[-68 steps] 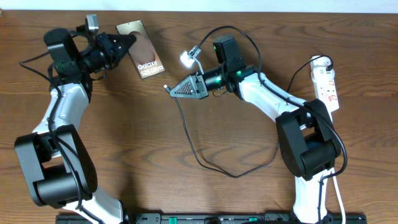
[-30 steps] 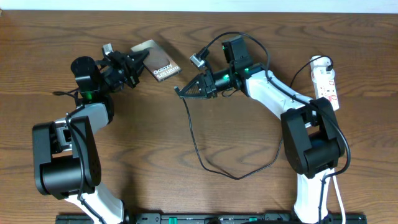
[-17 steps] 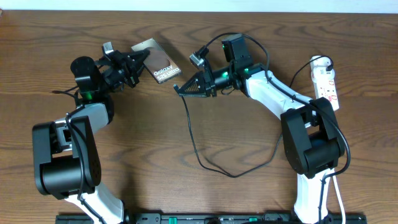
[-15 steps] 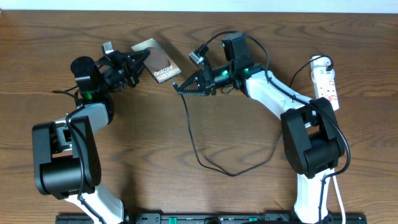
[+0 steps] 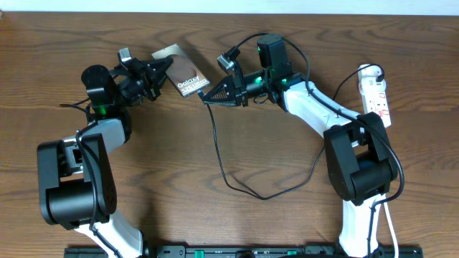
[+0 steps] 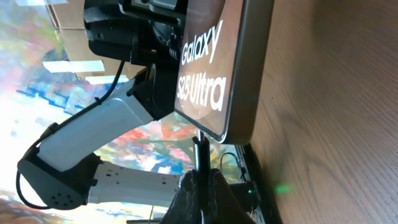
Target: Plug charger to phone and switch on socket
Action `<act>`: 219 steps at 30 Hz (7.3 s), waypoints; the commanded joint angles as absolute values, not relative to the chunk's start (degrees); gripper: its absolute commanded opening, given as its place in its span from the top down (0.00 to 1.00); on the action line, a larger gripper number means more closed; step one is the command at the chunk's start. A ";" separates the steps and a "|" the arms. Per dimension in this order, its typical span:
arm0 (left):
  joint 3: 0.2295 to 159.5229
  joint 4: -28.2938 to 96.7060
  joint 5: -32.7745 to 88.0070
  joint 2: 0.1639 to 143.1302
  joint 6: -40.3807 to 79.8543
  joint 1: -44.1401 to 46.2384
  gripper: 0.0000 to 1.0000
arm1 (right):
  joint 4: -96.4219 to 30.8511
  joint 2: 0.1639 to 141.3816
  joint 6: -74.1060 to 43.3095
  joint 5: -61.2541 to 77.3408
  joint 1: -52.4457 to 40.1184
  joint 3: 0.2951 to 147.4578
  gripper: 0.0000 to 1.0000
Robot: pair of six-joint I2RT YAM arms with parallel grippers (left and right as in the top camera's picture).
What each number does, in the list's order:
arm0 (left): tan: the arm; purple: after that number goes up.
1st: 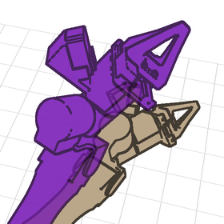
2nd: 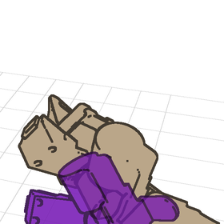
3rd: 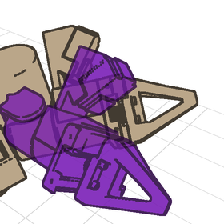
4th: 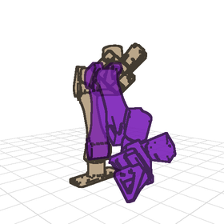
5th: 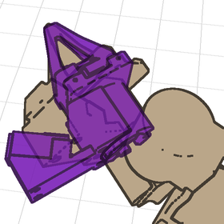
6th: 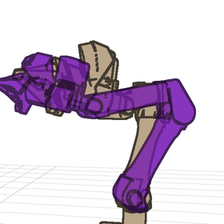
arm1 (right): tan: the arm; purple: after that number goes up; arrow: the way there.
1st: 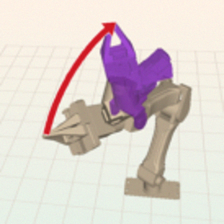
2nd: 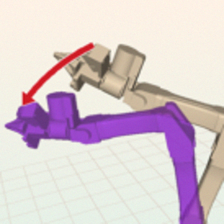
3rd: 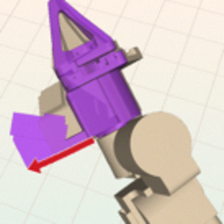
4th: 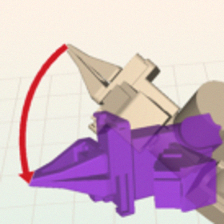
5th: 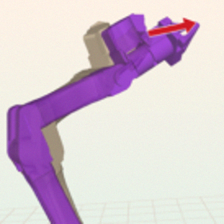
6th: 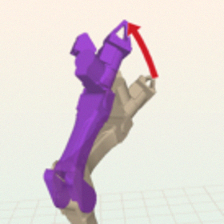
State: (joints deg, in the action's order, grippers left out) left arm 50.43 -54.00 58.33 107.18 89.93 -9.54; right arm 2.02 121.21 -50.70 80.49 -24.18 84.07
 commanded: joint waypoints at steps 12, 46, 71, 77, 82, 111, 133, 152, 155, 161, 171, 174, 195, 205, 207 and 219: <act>51.22 -54.81 59.75 106.98 89.17 -9.50 0.93 | 2.24 120.25 -51.88 78.56 -25.19 83.85 0.99; 51.22 -55.05 58.87 106.98 89.21 -9.80 0.93 | 6.85 120.25 -55.24 84.71 -24.84 83.85 0.99; 51.22 -59.51 59.40 106.96 92.23 -11.38 0.93 | 6.70 120.25 -53.95 82.37 -24.67 83.85 0.99; 51.22 -59.51 59.57 106.96 92.23 -11.16 0.93 | 6.87 120.25 -53.95 80.62 -25.19 83.85 0.99; 51.22 -59.48 59.55 106.96 92.20 -10.66 0.92 | 6.87 120.25 -54.00 80.05 -25.23 83.85 0.99; 51.22 -59.46 59.51 106.96 92.01 -10.48 0.93 | 6.90 120.25 -54.43 82.70 -25.17 83.85 0.99; 51.22 -59.46 59.55 106.96 91.98 -10.46 0.93 | 8.58 120.22 -55.64 83.46 -24.21 83.85 0.99; 51.22 -59.46 59.53 106.96 92.05 -10.46 0.93 | 11.22 120.29 -57.87 80.79 -25.36 83.83 0.99; 51.22 -59.46 59.53 106.96 92.05 -10.46 0.93 | 9.76 120.29 -56.95 80.77 -25.02 83.83 0.99; 51.22 -59.46 59.53 106.96 92.05 -10.46 0.93 | 9.82 120.29 -56.93 80.49 -24.95 83.83 0.99; 51.22 -59.46 59.57 106.96 92.07 -10.46 0.93 | 9.78 120.29 -56.95 78.74 -24.80 83.83 0.99; 51.22 -59.46 59.57 106.96 92.05 -10.46 0.93 | 9.78 120.29 -56.95 78.56 -24.80 83.83 0.99; 51.22 -59.48 60.88 106.96 91.98 -10.46 0.93 | 7.05 120.29 -56.27 75.31 -24.84 83.83 0.99; 51.22 -59.48 64.49 106.96 89.82 -10.15 0.93 | 7.07 120.29 -56.05 77.10 -24.82 83.83 0.99; 51.22 -59.48 65.56 106.96 89.80 -10.15 0.93 | 7.07 120.29 -56.05 77.54 -24.73 83.83 0.99; 51.22 -59.51 68.69 106.96 85.91 -10.22 0.93 | 7.03 120.29 -56.49 79.07 -24.43 83.83 0.99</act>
